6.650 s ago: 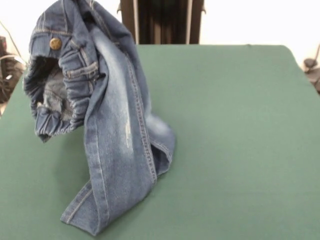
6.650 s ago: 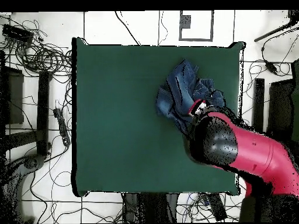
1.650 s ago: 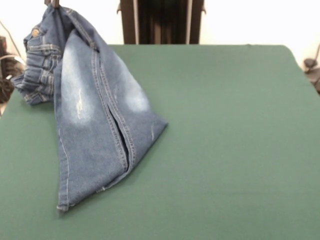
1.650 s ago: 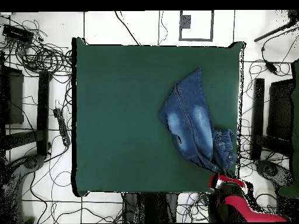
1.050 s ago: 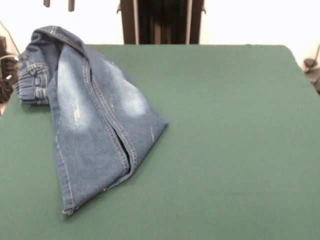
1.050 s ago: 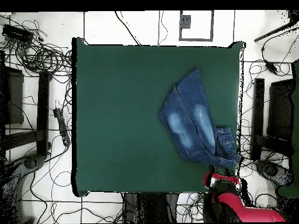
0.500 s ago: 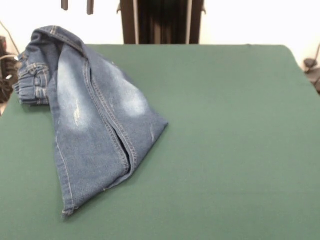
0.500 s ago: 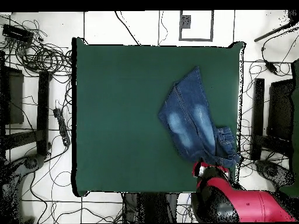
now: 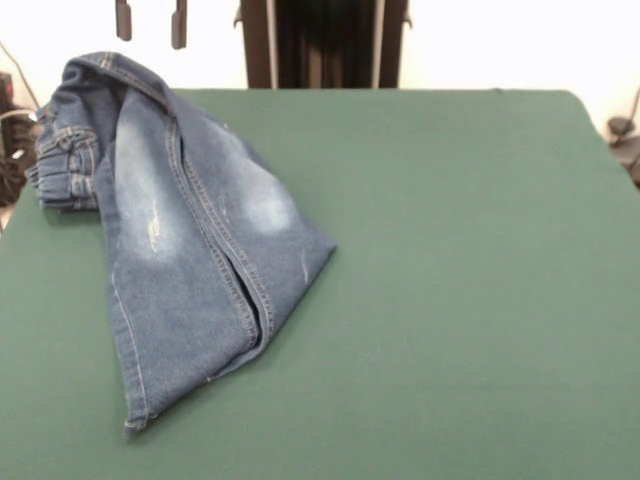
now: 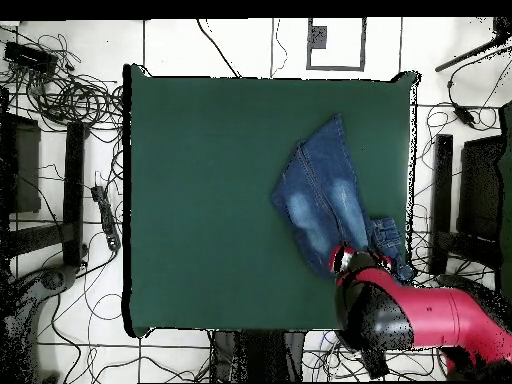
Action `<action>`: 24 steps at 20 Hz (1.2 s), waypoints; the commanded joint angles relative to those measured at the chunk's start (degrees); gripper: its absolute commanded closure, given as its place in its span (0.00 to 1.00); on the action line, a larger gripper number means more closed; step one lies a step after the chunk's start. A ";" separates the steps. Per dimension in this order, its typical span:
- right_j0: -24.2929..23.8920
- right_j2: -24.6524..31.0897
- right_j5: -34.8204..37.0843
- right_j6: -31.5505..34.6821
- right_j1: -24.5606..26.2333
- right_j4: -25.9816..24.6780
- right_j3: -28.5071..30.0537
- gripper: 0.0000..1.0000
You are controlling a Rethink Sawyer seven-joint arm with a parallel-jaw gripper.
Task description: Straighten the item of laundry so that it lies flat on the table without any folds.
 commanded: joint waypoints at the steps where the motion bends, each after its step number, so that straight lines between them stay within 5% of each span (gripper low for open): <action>1: 5.42 6.11 10.78 -7.71 5.41 3.65 -8.67 0.00; 24: 12.90 4.36 20.58 -7.26 10.14 5.26 -22.41 0.00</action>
